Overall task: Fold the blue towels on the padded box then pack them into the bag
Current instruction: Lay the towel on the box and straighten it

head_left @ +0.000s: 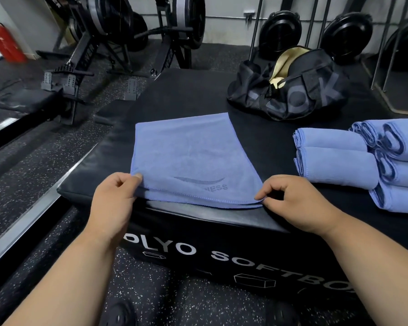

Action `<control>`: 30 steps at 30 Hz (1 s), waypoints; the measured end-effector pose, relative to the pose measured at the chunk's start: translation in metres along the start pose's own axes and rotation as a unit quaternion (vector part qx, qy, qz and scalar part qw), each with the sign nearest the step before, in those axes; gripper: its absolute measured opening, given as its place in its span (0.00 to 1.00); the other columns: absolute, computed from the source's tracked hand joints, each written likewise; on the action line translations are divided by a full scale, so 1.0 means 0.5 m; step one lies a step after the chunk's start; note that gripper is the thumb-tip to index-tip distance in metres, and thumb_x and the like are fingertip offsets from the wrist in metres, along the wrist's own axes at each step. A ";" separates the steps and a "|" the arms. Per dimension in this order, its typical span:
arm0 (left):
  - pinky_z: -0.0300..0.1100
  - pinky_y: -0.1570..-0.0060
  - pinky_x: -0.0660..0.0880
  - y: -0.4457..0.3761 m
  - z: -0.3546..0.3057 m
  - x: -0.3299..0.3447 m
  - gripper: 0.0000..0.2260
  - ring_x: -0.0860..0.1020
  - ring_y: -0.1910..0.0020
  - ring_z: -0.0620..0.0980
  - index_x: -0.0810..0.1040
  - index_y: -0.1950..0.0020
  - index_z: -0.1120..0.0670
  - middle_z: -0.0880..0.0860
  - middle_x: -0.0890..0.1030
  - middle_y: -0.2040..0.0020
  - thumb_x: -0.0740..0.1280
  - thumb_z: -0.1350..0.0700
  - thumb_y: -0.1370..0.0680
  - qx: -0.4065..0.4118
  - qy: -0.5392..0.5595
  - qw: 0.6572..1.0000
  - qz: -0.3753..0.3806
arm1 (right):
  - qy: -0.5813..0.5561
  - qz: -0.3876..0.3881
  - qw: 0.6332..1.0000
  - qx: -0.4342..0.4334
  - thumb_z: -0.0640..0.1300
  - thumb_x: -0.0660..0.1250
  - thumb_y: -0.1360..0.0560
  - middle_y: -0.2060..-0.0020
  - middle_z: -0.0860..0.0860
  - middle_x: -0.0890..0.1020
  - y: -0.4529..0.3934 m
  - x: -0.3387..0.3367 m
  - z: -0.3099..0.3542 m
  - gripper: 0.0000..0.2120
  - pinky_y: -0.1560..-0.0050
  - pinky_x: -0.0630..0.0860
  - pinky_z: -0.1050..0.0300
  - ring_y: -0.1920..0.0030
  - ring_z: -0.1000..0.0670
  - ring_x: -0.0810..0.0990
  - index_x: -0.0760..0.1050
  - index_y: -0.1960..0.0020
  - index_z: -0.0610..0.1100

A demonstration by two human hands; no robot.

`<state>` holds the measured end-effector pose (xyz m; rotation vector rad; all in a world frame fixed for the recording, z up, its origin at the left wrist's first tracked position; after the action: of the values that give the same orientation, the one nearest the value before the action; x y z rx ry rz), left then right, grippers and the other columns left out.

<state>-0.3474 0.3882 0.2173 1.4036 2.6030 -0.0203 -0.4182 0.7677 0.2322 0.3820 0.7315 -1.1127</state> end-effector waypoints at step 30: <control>0.62 0.34 0.72 0.009 0.031 -0.033 0.07 0.77 0.36 0.58 0.86 0.59 0.40 0.40 0.81 0.40 0.72 0.39 0.27 0.185 -0.313 0.924 0.116 | 0.081 -0.035 0.995 -0.035 0.46 0.77 0.24 0.51 0.68 0.82 0.013 -0.003 0.009 0.05 0.48 0.76 0.61 0.49 0.61 0.82 0.87 0.54 0.56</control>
<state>-0.3324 0.3755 0.2050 1.4886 1.9517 -0.8234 -0.4113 0.7685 0.2361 0.3924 0.9305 -1.1266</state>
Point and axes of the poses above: each hand's wrist, its own y-axis away from the middle knuckle, its own x-axis out of the palm, z = x × y, the point moved 9 cm from there along -y, towards the middle knuckle
